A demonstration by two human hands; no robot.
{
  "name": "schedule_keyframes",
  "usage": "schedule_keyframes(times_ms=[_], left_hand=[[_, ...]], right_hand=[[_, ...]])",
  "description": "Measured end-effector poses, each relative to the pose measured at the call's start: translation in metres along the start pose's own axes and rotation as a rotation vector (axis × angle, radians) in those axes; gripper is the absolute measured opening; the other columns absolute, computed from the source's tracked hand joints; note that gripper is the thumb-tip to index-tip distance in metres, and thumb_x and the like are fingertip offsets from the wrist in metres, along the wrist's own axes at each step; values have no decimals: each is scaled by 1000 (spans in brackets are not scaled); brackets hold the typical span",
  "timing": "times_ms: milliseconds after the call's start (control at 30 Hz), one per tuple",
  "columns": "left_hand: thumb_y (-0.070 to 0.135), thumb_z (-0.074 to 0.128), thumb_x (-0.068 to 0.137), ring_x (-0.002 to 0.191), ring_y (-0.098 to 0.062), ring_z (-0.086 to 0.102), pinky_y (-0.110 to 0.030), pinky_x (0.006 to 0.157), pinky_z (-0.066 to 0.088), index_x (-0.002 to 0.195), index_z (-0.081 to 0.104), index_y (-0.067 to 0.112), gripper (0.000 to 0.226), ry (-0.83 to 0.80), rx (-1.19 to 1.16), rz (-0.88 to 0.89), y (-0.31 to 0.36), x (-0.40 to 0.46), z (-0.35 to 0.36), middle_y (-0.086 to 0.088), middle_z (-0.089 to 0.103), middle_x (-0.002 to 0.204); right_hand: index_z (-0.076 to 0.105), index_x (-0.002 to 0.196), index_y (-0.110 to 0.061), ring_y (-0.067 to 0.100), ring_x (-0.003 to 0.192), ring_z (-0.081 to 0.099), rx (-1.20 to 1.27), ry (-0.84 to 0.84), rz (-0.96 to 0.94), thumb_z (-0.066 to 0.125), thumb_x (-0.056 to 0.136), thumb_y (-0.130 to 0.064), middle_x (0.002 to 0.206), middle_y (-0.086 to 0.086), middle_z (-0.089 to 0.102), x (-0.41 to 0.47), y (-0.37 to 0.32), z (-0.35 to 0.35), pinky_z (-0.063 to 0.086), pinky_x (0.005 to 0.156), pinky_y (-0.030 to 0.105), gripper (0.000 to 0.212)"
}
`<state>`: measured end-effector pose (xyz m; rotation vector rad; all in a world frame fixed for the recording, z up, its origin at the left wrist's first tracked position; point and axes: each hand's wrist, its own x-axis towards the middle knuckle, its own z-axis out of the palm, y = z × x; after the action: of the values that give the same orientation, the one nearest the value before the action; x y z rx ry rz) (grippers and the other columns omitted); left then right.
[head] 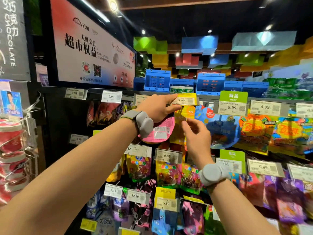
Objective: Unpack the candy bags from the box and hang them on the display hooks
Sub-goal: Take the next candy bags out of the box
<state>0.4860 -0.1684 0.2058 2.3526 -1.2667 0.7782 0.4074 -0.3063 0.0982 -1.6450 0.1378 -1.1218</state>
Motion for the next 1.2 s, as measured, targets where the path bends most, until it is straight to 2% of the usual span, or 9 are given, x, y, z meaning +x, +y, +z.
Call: schedule_keyframes(times_ms=[233, 367, 467, 533, 700, 900, 1000, 1100, 1200], left_hand=[[56, 53, 91, 90, -16, 59, -33, 77, 46, 108, 65, 14, 47, 93, -196, -97, -6, -27, 16, -1, 67, 101], [48, 55, 94, 85, -12, 54, -26, 72, 35, 98, 64, 14, 36, 86, -229, -156, -15, -42, 17, 4, 61, 93], [45, 55, 95, 87, -18, 60, -34, 76, 44, 95, 67, 10, 37, 11, -261, -203, -27, -54, 12, -1, 66, 93], [43, 57, 95, 70, -13, 58, -32, 69, 45, 85, 66, 10, 36, -33, -328, -239, -33, -62, 7, -1, 66, 78], [36, 69, 88, 60, -14, 50, -30, 60, 41, 79, 65, -3, 41, -124, -513, -399, -42, -83, -7, -9, 60, 67], [20, 72, 87, 50, -14, 54, -21, 52, 46, 64, 67, 5, 28, -63, -700, -579, -33, -92, -9, -4, 58, 57], [8, 68, 87, 52, -22, 62, -25, 47, 51, 92, 69, -8, 17, 26, -936, -747, -27, -92, -7, -16, 64, 71], [6, 64, 87, 50, -19, 63, -19, 38, 43, 99, 66, -2, 15, 41, -1041, -845, -19, -92, -6, -12, 66, 71], [7, 63, 87, 45, -17, 58, -19, 36, 40, 96, 62, -1, 12, 49, -1014, -891, -18, -95, -3, -7, 63, 58]], right_hand=[[73, 87, -8, 15, 75, 65, 215, -299, 73, 68, 92, -25, 77, 8, 72, -37, -12, 14, 55, 73, 44, 18], [71, 88, 2, 9, 62, 62, 228, -377, 145, 67, 93, -18, 67, 3, 69, -40, -8, 23, 48, 56, 24, 21], [69, 91, 6, 16, 64, 60, 232, -402, 193, 64, 95, -17, 74, 9, 68, -39, -3, 25, 48, 59, 31, 24], [68, 91, 6, 23, 68, 60, 258, -400, 249, 63, 96, -17, 79, 15, 68, -35, 2, 26, 49, 64, 36, 25], [69, 93, 3, 18, 67, 67, 351, -391, 374, 60, 98, -18, 79, 10, 74, -34, 8, 30, 54, 63, 27, 24], [65, 111, -23, -2, 96, 62, -89, -294, -74, 75, 86, -31, 106, -12, 66, -46, 7, 31, 49, 84, 18, 28], [62, 115, -30, -9, 108, 54, -114, -450, -264, 78, 81, -40, 115, -16, 60, -60, 1, 31, 38, 89, 4, 39], [60, 120, -28, -10, 108, 51, -156, -468, -348, 81, 76, -45, 113, -18, 59, -71, 2, 37, 35, 87, 1, 52], [66, 114, -22, -10, 97, 57, -106, -371, -349, 75, 86, -33, 101, -21, 64, -74, 8, 41, 40, 80, 3, 32]])
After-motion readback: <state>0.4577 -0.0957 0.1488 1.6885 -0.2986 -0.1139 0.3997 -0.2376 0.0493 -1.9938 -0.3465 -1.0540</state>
